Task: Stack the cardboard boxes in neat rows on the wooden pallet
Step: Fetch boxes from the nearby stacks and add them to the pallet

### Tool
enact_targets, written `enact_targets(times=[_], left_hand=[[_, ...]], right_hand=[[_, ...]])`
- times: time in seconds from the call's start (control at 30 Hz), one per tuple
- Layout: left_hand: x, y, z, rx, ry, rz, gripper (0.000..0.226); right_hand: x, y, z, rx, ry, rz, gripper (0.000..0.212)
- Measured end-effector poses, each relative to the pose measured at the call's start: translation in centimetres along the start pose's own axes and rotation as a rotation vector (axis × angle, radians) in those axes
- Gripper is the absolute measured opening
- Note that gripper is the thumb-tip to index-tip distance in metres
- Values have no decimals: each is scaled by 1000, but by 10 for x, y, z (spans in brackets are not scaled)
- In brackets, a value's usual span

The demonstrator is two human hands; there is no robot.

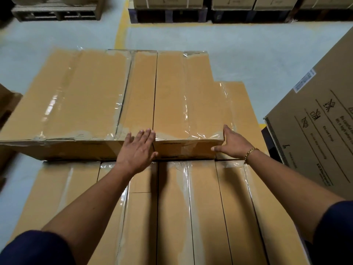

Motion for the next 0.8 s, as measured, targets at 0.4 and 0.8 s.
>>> enact_targets(times=[0.4,0.8], left_hand=[[143,175,38,141,17,41,103],[333,340,99,219,166,-88,89]], right_hand=[[162,87,157,105,78,-29,92],[328,184,295,163,342,-63,87]])
Point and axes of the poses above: each hand's wrist, its own x-axis away from the middle knuckle, its own y-axis out of the back of the hand, z = x × y, the point moved 6 cm from there along -x, towards the middle knuckle, and after that the axes turned 13 degrees about y, right-handed, at the moved point
